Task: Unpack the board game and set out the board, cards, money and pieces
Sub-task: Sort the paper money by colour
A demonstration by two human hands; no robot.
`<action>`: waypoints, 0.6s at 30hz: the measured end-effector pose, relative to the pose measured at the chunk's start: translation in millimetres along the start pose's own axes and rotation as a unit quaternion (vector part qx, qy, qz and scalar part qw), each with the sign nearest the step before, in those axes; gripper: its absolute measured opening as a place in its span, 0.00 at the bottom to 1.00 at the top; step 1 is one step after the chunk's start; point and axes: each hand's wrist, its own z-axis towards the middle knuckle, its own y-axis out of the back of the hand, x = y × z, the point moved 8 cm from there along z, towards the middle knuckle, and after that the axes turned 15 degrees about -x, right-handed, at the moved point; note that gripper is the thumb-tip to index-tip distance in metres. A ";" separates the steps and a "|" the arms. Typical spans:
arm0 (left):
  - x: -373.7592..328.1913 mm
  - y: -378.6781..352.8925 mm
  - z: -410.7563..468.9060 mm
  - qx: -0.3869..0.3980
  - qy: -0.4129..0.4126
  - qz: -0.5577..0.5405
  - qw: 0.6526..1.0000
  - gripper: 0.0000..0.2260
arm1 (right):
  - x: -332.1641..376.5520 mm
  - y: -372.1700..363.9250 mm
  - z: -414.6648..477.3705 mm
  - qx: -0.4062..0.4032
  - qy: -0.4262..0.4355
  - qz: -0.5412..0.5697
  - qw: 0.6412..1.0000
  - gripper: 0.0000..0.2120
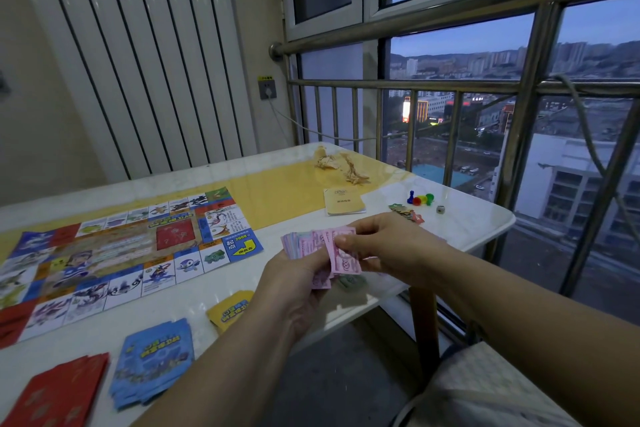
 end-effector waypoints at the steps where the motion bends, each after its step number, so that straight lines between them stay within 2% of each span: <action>1: 1.3 0.0 0.9 -0.003 0.001 0.006 1.000 0.05 | -1.4 -2.0 0.1 0.005 -0.006 0.009 1.000 0.07; 4: 4.9 -3.3 -1.4 -0.002 0.032 -0.006 0.999 0.05 | -3.3 -4.0 1.2 0.005 -0.019 0.019 1.000 0.06; 6: 7.0 -6.0 -5.2 0.005 0.090 -0.050 0.995 0.03 | -2.0 -2.7 2.0 -0.006 -0.020 0.017 1.000 0.06; 9: 3.9 -10.3 -9.4 0.043 0.159 -0.122 0.979 0.07 | 0.7 5.9 4.4 -0.039 -0.018 0.013 0.999 0.06; 12: 1.3 -4.8 -0.1 0.036 0.134 -0.114 0.984 0.07 | 2.4 13.5 5.0 -0.054 -0.023 0.016 0.998 0.05; 18: 2.5 3.8 11.5 -0.013 0.037 -0.020 0.999 0.05 | -2.2 3.3 -1.8 -0.024 -0.032 0.029 0.999 0.05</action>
